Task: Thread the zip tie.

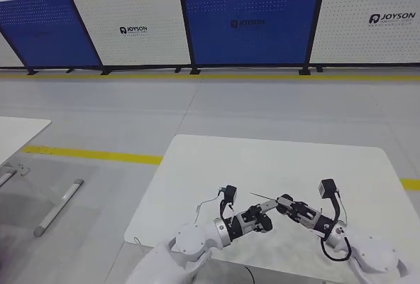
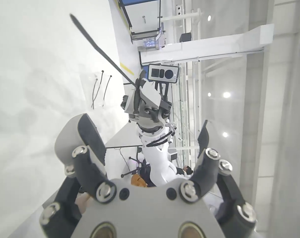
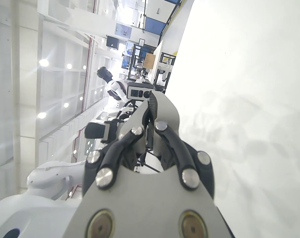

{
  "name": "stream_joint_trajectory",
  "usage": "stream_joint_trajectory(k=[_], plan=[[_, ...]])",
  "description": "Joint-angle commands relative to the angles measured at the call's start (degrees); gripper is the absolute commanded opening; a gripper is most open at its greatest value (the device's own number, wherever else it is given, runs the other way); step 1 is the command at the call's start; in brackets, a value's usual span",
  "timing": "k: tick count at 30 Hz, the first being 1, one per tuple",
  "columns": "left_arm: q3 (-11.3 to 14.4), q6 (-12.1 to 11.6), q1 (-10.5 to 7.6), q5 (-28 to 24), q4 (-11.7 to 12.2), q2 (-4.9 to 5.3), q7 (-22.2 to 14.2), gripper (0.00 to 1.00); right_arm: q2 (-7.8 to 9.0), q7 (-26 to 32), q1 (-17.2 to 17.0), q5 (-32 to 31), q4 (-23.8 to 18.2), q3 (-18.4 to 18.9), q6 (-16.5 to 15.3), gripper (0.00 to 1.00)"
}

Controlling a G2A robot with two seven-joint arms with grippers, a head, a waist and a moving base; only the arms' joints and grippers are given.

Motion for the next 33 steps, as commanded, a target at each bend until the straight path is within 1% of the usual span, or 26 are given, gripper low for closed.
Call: stream_joint_trajectory(k=[1,5,7,9,10,12,13,14,22,24,26,28,29,30,31,32,33], plan=[[0.0,0.0,0.01,0.0,0.0,0.01,0.0,1.0,0.0,0.0,0.0,0.0,0.0,0.0,0.0,0.0],[0.1,-0.1,0.0,0.2,-0.1,-0.01,0.3,1.0,0.0,0.0,0.0,0.0,0.0,0.0,0.0,0.0],[0.5,-1.4,-0.02,1.9,0.0,-0.08,2.1,1.0,0.0,0.0,0.0,0.0,0.0,0.0,0.0,0.0],[0.6,-4.1,-0.01,2.7,0.3,-0.38,6.4,1.0,0.0,0.0,0.0,0.0,0.0,0.0,0.0,0.0],[1.1,-4.8,-0.3,3.3,0.7,-0.64,9.0,1.0,0.0,0.0,0.0,0.0,0.0,0.0,0.0,0.0],[1.5,-5.0,-1.21,4.1,1.7,-1.16,14.6,1.0,0.0,0.0,0.0,0.0,0.0,0.0,0.0,0.0],[2.5,-4.2,-1.8,4.6,2.4,-1.58,17.6,1.0,0.0,0.0,0.0,0.0,0.0,0.0,0.0,0.0],[3.0,-3.2,-2.21,4.7,2.8,-1.74,18.0,1.0,0.0,0.0,0.0,0.0,0.0,0.0,0.0,0.0],[3.0,-3.2,-2.21,4.7,2.8,-1.74,18.0,1.0,0.0,0.0,0.0,0.0,0.0,0.0,0.0,0.0],[3.2,-3.2,-2.16,5.1,3.3,-1.7,16.8,1.0,0.0,0.0,0.0,0.0,0.0,0.0,0.0,0.0],[3.0,-4.4,-1.96,5.9,3.8,-1.58,15.9,1.0,0.0,0.0,0.0,0.0,0.0,0.0,0.0,0.0],[2.7,-5.7,-1.51,5.1,4.3,-1.47,14.5,1.0,0.0,0.0,0.0,0.0,0.0,0.0,0.0,0.0],[2.4,-6.3,-1.32,4.5,4.3,-1.42,14.0,0.84,0.0,0.0,0.0,0.0,0.0,0.0,0.0,0.0],[2.0,-6.8,-1.12,4.0,4.4,-1.36,13.6,0.55,0.0,0.0,0.0,0.0,0.0,0.0,0.0,0.0],[1.8,-7.1,-1.01,3.8,4.5,-1.32,13.4,0.45,0.0,0.0,0.0,0.0,0.0,0.0,0.0,0.0],[1.8,-7.2,-0.92,3.4,4.5,-1.3,12.9,0.43,0.0,0.0,0.0,0.0,0.0,0.0,0.0,0.0],[1.6,-7.3,-0.92,3.0,4.6,-1.28,12.5,0.36,0.0,0.0,0.0,0.0,0.0,0.0,0.0,0.0]])
